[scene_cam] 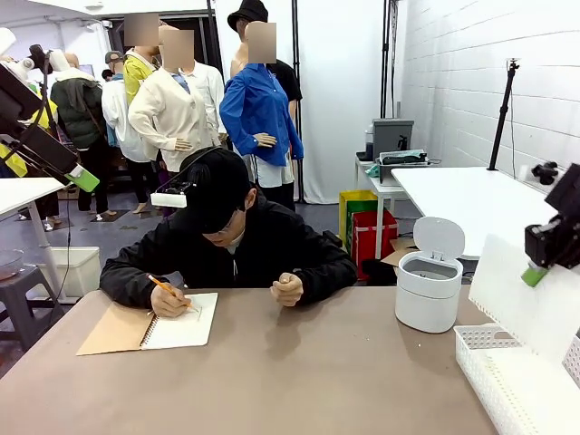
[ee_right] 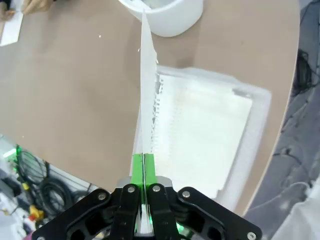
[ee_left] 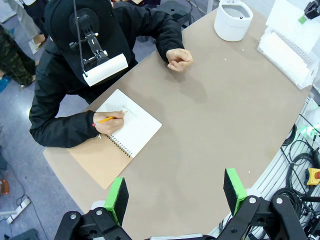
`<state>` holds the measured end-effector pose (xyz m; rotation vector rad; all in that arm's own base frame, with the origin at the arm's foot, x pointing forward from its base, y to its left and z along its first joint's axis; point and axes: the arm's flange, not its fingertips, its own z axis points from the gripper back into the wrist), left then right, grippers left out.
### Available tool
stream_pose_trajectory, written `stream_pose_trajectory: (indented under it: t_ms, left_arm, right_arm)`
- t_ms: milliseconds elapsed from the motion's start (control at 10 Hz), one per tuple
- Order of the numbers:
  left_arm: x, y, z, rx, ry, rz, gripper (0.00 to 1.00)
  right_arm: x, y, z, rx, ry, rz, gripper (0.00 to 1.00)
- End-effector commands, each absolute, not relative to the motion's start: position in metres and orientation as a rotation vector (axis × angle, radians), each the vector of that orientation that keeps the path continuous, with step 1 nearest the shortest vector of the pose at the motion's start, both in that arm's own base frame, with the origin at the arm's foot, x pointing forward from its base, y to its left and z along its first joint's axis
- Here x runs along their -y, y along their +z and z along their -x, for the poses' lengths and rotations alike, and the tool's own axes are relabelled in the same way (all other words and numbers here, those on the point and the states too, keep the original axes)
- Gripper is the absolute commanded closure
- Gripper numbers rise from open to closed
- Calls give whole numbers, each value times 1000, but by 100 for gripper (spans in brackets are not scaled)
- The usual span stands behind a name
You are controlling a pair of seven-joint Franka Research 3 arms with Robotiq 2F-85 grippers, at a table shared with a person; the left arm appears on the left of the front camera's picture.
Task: Sort the paper based on its condition.
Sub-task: If a person hands you a paper, place it in the Organizing basket , and if it's crumpled, put it in the Trash can.
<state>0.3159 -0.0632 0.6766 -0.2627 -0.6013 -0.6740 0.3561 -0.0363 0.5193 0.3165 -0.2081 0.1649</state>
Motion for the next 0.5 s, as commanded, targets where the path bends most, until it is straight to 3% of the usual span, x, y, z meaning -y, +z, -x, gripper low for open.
stream_pose_trajectory:
  t_ms: [0, 300, 400]
  left_arm:
    - [63, 677, -316, 607, -673, 262, 0]
    - [63, 677, -316, 607, -673, 262, 0]
    - [63, 677, -316, 607, -673, 262, 0]
  right_arm:
    - [37, 496, -327, 250, 39, -323, 100]
    - [33, 464, -333, 203, -48, -371, 100]
    - [44, 481, -326, 205, 26, -346, 100]
